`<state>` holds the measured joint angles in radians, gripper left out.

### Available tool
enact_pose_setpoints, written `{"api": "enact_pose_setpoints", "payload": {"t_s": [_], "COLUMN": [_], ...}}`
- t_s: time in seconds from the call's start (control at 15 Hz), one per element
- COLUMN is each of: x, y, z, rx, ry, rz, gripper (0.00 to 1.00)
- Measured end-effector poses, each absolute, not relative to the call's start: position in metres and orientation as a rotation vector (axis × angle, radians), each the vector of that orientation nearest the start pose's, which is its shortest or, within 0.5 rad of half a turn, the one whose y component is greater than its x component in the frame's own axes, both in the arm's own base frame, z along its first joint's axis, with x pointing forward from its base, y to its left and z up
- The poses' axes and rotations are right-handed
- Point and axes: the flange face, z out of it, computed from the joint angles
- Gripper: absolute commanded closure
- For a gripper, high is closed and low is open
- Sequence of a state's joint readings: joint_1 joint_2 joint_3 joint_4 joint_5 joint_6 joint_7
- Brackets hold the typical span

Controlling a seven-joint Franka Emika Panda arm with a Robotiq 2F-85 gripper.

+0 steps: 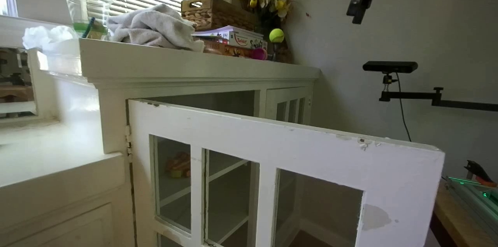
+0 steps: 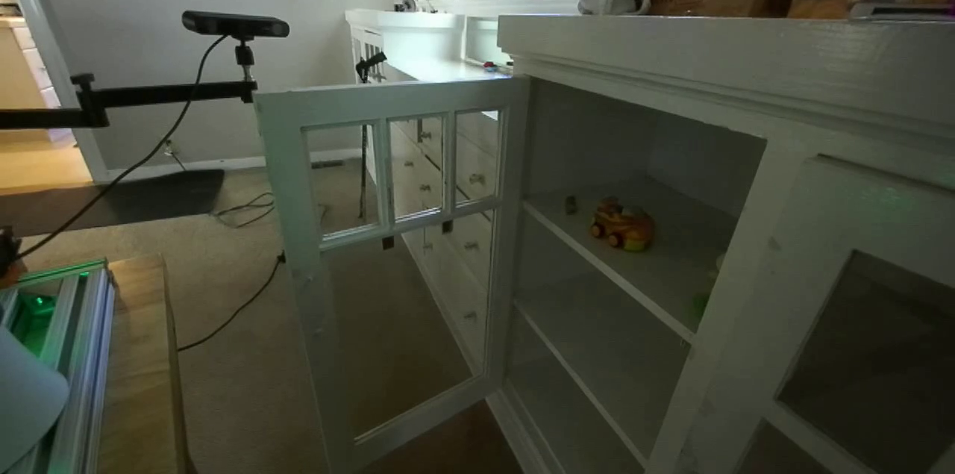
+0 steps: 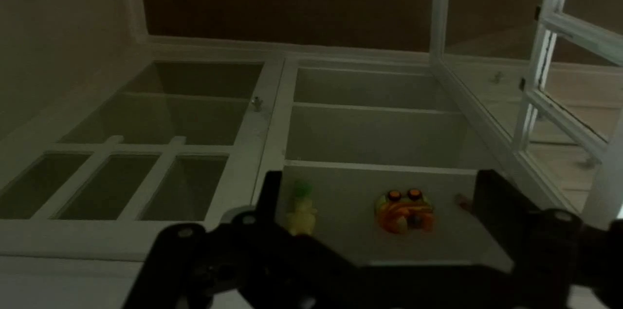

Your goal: Put the paper in the cabinet

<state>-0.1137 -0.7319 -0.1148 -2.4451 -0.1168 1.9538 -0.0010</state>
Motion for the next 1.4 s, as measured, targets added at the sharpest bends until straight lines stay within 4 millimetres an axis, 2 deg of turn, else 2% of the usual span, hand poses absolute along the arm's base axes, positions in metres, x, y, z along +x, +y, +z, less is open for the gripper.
{"api": "enact_pose_setpoints", "payload": {"t_s": [0.2, 0.47, 0.87, 1.4], "x": [0.375, 0.424, 0.491, 0.547], "y": [-0.074, -0.064, -0.064, -0.081], "z": [0.558, 0.554, 0.553, 0.552], "rx": [-3.097, -2.976, -2.738, -2.333], "ry": [0.397, 0.626, 0.947, 1.217], "rz": [-0.484, -0.614, -0.705, -0.75], "gripper": [0.0, 0.0, 0.0, 0.0]}}
